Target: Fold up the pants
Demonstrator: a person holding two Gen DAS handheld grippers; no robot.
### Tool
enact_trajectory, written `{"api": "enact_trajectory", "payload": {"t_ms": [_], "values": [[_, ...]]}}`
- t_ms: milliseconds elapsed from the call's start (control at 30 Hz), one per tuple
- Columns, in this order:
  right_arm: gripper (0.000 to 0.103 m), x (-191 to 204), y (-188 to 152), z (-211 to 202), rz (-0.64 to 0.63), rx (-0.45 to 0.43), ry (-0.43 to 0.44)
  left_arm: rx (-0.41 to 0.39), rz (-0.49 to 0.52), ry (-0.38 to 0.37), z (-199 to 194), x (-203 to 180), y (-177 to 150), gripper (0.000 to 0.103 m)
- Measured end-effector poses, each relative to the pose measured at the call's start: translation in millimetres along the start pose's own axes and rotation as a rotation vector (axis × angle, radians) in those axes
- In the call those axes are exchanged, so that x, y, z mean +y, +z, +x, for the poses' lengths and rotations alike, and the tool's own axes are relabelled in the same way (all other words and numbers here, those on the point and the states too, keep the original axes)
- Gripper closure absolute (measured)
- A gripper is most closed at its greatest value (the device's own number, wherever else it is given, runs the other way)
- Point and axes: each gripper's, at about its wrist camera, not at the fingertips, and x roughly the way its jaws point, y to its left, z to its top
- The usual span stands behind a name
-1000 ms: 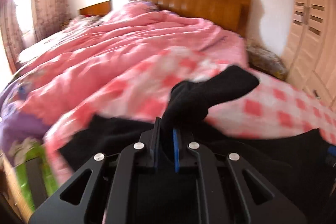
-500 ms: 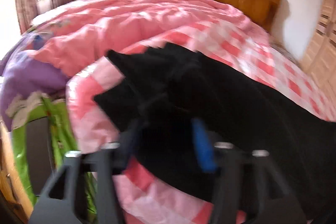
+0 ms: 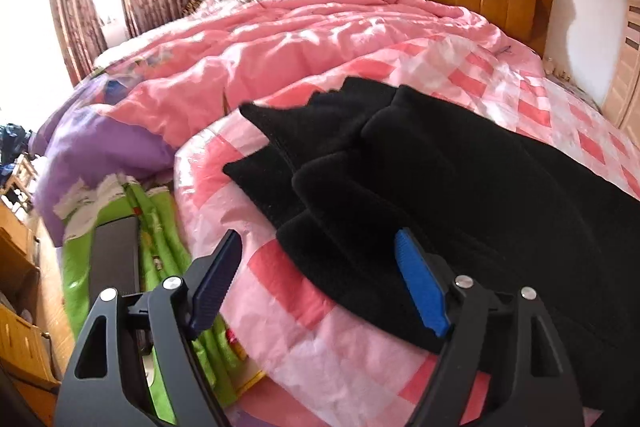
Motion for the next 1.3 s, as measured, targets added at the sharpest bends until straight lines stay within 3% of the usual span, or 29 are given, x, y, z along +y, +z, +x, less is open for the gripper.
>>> {"api": "enact_trajectory", "payload": {"t_ms": [100,267,333,433,567,633,733,900,1000,1067,1133,1200,1233,1300], "values": [[0.004,0,0,2,0.007,0.005,-0.001,-0.077,0.048,0.027,-25,-15,-8,0.004],[0.004,-2,0,2,0.008,0.004,0.004,-0.106,0.160,0.033,-44,-37,-28,0.002],[0.004,-5,0,2,0.019,0.003,0.023,-0.100,0.156,0.038,-45,-34,-34,0.002],[0.004,0,1,2,0.001,0.007,0.001,-0.075,0.043,0.002,-46,-4,-40,0.002],[0.004,2,5,0,0.008,0.016,0.003,-0.015,-0.223,-0.123,-39,60,-47,0.003],[0.004,13,15,-11,0.013,-0.028,0.089,-0.009,-0.280,-0.095,-36,85,-49,0.006],[0.004,50,40,-26,-0.067,-0.096,0.182,-0.003,-0.175,0.028,-26,88,-38,0.013],[0.004,128,73,-13,-0.222,-0.103,0.269,0.016,-0.140,-0.081,-5,71,-13,0.015],[0.021,181,90,9,-0.288,-0.084,0.353,0.049,-0.086,-0.036,19,55,0,0.020],[0.024,209,95,16,-0.317,-0.091,0.383,0.088,-0.136,-0.072,33,60,3,0.025],[0.029,240,100,23,-0.380,-0.108,0.425,0.079,-0.205,-0.117,32,73,4,0.032],[0.035,264,103,26,-0.441,-0.117,0.448,0.044,-0.197,-0.023,21,84,6,0.036],[0.039,278,106,28,-0.470,-0.119,0.459,0.021,-0.170,0.075,14,91,7,0.037],[0.044,309,115,36,-0.519,-0.121,0.472,-0.005,-0.169,0.125,2,105,8,0.037]]}}
